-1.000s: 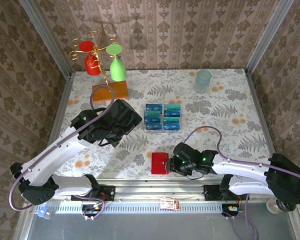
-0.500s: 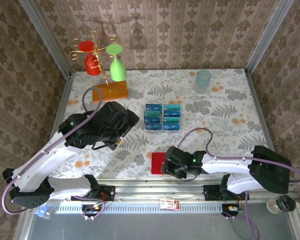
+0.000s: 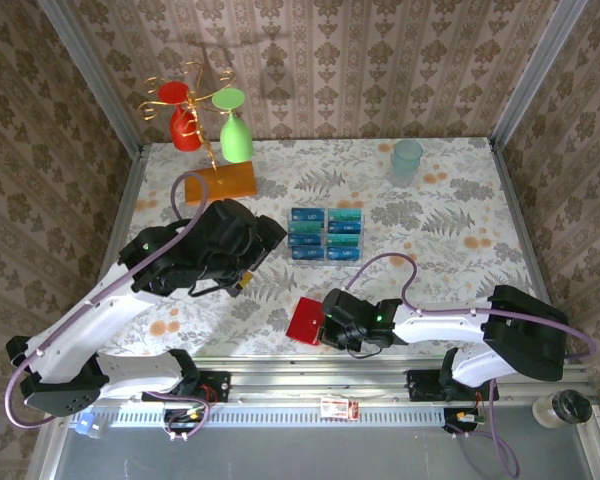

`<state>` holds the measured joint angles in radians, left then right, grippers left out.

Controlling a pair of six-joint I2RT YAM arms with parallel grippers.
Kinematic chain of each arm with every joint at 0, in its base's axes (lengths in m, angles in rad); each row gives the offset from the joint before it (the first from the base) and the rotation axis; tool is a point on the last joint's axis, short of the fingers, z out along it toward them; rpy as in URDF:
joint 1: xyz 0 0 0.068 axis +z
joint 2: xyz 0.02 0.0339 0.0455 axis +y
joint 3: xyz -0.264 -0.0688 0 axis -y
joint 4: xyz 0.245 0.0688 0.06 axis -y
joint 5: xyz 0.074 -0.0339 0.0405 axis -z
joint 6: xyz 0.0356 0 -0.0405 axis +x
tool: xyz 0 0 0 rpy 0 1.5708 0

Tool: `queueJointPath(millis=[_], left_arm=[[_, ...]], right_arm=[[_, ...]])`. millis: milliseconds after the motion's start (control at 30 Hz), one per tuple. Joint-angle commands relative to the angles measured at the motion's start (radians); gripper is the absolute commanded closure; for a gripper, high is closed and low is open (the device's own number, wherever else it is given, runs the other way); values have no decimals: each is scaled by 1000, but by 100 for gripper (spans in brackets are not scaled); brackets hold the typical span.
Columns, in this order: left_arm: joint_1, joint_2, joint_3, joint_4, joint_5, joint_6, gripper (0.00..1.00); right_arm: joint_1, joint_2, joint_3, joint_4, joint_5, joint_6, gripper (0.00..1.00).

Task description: Put the credit cards into the card holder

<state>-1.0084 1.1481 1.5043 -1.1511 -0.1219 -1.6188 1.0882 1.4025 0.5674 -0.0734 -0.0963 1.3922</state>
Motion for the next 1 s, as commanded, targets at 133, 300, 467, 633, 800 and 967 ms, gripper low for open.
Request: queueJointPath(millis=[133, 300, 467, 633, 800, 967], left_arm=[[-6, 26, 56, 57, 27, 75, 0], [16, 4, 12, 111, 59, 68, 0], [47, -16, 27, 138, 69, 89, 0], [34, -19, 2, 117, 16, 90, 0], [44, -65, -112, 153, -47, 117, 0], [93, -209, -388, 417, -81, 216, 0]], right_arm=[[-21, -39, -16, -16, 41, 24, 100], [-28, -68, -27, -35, 46, 31, 85], [-33, -62, -28, -17, 18, 28, 69], [-31, -47, -30, 11, -4, 32, 68], [-31, -25, -33, 56, -25, 36, 68], [-30, -17, -38, 87, -33, 36, 68]])
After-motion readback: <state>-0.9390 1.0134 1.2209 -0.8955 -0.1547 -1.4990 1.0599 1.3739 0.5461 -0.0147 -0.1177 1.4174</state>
